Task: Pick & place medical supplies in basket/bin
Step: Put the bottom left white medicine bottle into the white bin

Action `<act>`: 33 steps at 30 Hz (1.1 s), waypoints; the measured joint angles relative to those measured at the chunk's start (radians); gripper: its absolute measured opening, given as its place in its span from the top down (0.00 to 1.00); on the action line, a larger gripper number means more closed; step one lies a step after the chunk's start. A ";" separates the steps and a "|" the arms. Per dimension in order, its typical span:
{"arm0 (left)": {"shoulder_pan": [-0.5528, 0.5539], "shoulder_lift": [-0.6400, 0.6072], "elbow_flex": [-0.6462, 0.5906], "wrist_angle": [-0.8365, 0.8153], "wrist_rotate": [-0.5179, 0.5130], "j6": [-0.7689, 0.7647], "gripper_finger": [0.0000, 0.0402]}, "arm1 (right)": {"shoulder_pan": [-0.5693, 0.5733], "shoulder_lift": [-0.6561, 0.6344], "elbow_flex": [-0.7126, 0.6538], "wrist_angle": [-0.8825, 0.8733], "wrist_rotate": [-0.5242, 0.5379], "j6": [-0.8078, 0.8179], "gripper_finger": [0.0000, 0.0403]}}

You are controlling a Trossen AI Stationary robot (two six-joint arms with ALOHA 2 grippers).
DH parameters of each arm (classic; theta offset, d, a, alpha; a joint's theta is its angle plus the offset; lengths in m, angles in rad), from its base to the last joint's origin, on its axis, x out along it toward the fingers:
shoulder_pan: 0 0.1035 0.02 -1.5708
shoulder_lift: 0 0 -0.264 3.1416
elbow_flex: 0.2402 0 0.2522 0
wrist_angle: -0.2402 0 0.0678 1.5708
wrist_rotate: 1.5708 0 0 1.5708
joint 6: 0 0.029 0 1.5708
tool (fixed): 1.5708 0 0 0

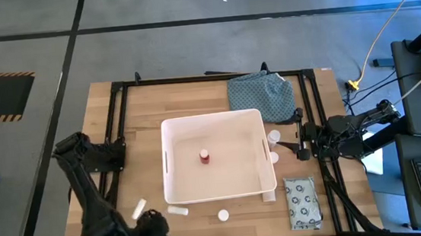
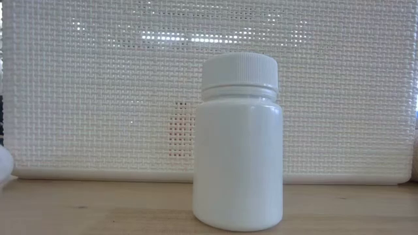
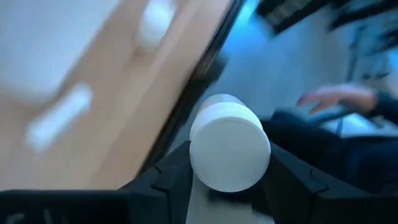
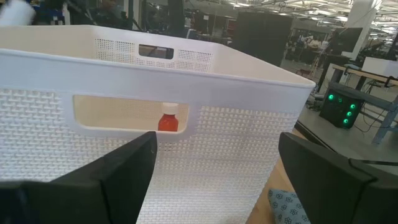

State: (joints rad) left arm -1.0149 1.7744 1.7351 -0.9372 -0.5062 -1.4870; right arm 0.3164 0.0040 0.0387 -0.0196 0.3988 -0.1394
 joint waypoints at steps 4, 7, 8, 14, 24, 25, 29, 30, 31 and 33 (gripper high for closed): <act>0.017 -0.001 0.051 0.017 -0.174 0.200 0.60 | 0.000 0.000 0.000 0.000 0.000 0.000 0.16; 0.068 0.001 0.080 -0.009 -0.223 0.320 0.60 | 0.000 0.000 0.000 0.000 0.000 0.000 0.16; 0.091 0.001 0.089 -0.009 -0.224 0.358 0.60 | 0.000 0.000 0.000 0.000 0.000 0.000 0.16; 0.297 0.001 0.132 -0.025 -0.065 0.619 0.60 | 0.000 0.000 0.000 0.000 0.000 0.000 0.16; 0.646 0.001 0.142 -0.105 0.214 0.980 0.60 | 0.000 0.000 0.000 0.000 0.000 0.000 0.16; 0.675 0.001 0.142 -0.138 0.226 1.001 0.60 | 0.000 0.000 0.000 0.000 0.000 0.000 0.16; 0.794 0.005 0.110 -0.281 0.238 1.041 0.61 | 0.000 0.000 0.000 0.000 0.000 0.000 0.16; 0.820 0.005 0.090 -0.291 0.243 1.049 0.61 | 0.000 0.000 0.000 0.000 0.000 0.000 0.16; 0.843 0.005 0.067 -0.288 0.263 1.056 0.60 | 0.000 0.000 0.000 0.000 0.000 0.000 0.16; 0.880 0.007 0.022 -0.286 0.303 1.056 0.59 | 0.000 0.000 0.000 0.000 0.000 0.000 0.16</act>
State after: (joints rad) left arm -0.1350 1.7813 1.7569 -1.2233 -0.2035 -0.4313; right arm 0.3161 0.0041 0.0387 -0.0193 0.3988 -0.1394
